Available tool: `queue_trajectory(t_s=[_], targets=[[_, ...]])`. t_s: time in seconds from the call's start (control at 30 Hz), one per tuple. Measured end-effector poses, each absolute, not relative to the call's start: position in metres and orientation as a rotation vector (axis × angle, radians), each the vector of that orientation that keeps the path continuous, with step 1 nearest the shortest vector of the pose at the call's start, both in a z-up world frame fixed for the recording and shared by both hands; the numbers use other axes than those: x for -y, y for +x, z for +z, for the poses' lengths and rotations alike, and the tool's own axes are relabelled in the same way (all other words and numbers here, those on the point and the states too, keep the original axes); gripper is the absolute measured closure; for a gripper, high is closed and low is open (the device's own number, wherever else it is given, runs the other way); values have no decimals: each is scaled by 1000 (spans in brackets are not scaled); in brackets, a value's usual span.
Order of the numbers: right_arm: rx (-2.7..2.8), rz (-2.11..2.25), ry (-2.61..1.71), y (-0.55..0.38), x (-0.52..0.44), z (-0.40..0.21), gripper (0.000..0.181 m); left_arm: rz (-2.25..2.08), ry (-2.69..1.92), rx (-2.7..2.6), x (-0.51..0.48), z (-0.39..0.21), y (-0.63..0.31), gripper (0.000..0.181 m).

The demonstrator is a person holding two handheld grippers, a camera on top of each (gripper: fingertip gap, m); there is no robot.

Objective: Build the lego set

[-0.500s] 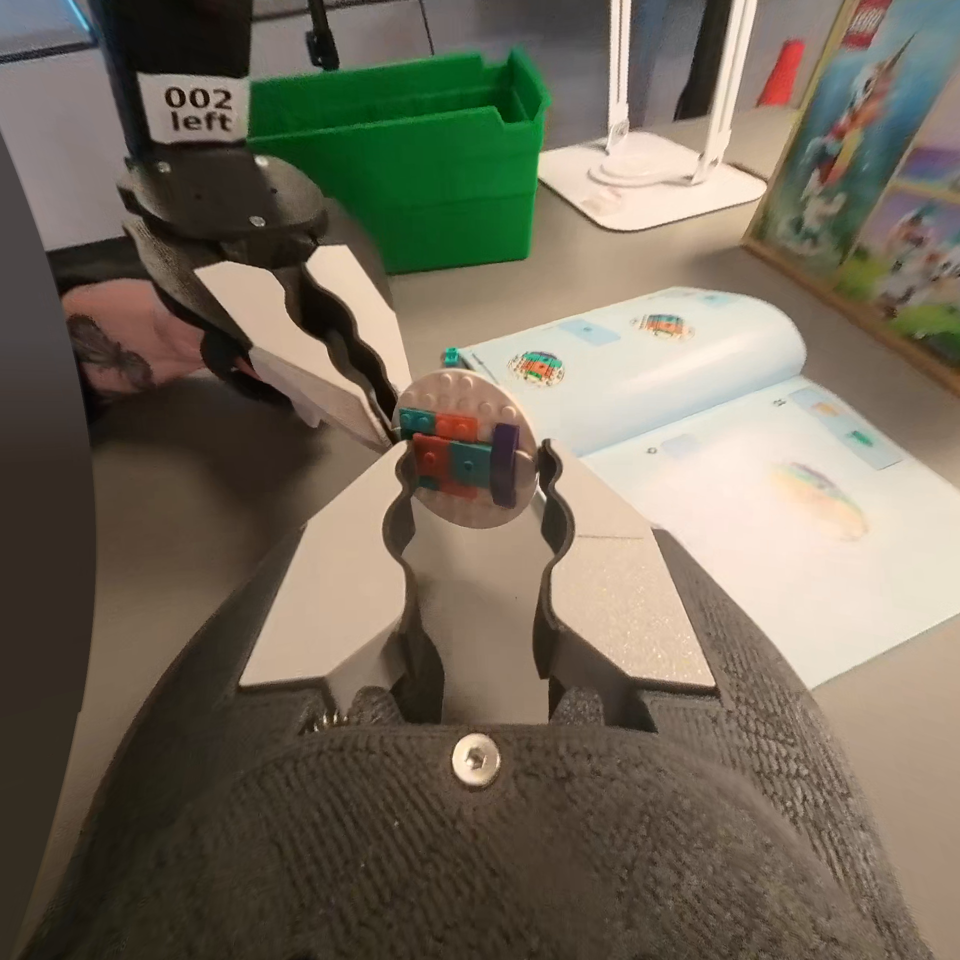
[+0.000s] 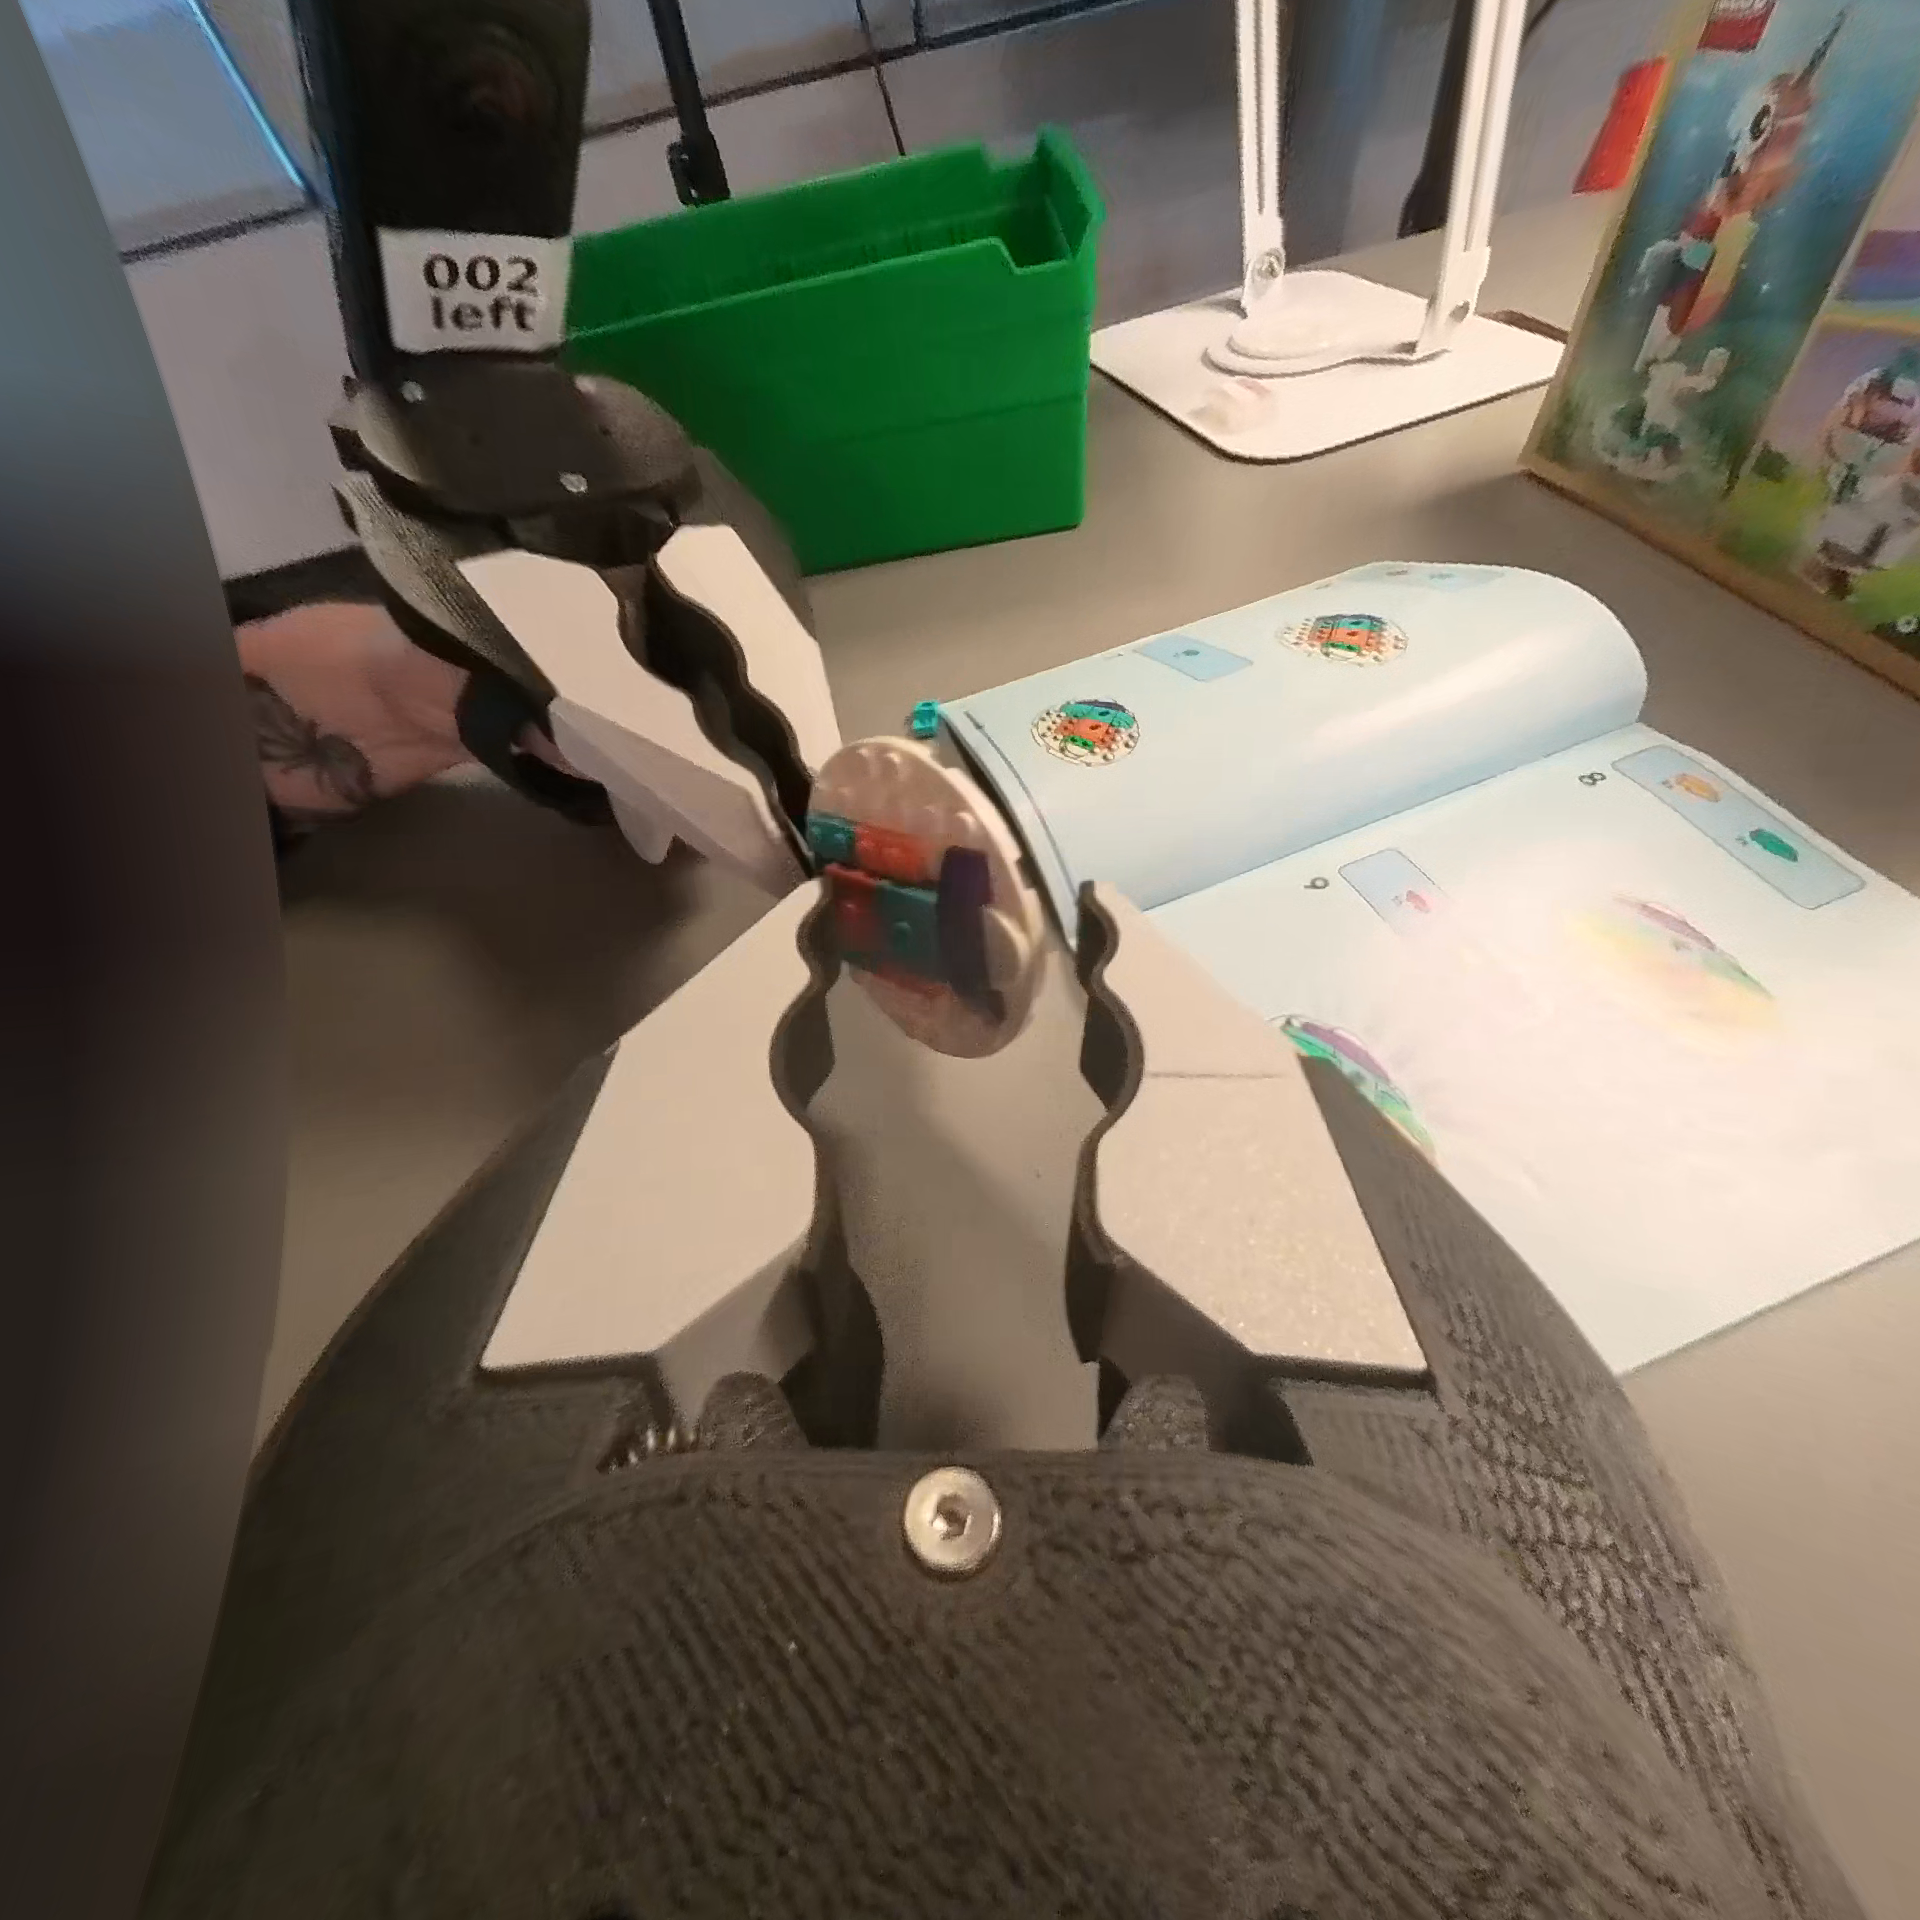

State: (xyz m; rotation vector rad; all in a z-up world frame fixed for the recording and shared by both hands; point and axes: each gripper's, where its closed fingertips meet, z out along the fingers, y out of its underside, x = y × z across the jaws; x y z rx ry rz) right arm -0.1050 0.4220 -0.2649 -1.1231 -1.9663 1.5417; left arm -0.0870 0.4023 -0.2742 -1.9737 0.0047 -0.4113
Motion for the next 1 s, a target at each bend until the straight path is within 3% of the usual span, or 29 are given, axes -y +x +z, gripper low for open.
queue_trajectory(t_s=[0.17, 0.57, 0.67, 0.73, 0.9, 1.0], targets=[[1967, 1346, -1088, -114, -418, -273, 129, -502, -1946, 143, -405, -274, -95, 176], [2015, 1615, -1173, -103, -411, -268, 141, -337, -1967, -92, -398, -268, -85, 175], [2029, 1743, -1154, -94, -408, -262, 163, -298, -1961, -105, -394, -266, -91, 175], [2003, 1742, -1159, -96, -408, -260, 161, -358, -1943, -62, -394, -264, -93, 175], [1894, 1502, -1078, -110, -422, -258, 129, -489, -1916, 169, -400, -267, -105, 176], [1831, 1340, -1038, -118, -426, -257, 129, -553, -1902, 291, -401, -271, -113, 176]])
